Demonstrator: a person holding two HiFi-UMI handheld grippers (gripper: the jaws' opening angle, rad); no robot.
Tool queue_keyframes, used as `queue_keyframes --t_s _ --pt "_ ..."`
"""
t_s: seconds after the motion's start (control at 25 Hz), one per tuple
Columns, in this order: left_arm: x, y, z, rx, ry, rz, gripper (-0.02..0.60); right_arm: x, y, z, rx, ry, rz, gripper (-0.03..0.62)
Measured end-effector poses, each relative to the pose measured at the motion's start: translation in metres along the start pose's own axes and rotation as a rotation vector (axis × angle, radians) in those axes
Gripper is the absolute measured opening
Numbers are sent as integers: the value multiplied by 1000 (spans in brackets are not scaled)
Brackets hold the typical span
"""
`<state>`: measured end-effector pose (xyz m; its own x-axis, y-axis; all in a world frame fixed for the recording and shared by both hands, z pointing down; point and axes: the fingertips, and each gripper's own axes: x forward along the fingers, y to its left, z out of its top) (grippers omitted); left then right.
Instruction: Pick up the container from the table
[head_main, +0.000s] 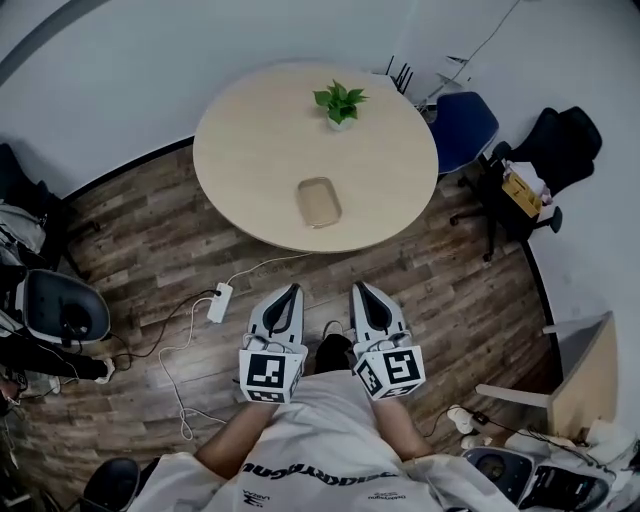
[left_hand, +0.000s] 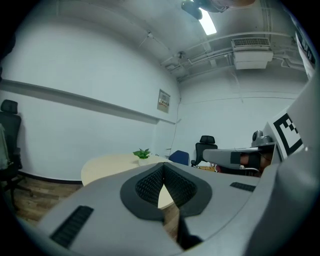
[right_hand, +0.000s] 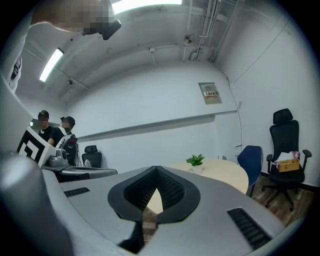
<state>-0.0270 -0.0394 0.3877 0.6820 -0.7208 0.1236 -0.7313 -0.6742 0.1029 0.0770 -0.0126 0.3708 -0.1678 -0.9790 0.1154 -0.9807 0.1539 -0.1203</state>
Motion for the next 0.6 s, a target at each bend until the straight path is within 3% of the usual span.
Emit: queue_keyframes --t_s 0.24,0.6 --pt "65 19 -8 -74 66 77 15 55 -44 5 4 43 54 25" --pt "169 38 -25 -120 160 152 17 149 -106 -12 38 152 138 26"
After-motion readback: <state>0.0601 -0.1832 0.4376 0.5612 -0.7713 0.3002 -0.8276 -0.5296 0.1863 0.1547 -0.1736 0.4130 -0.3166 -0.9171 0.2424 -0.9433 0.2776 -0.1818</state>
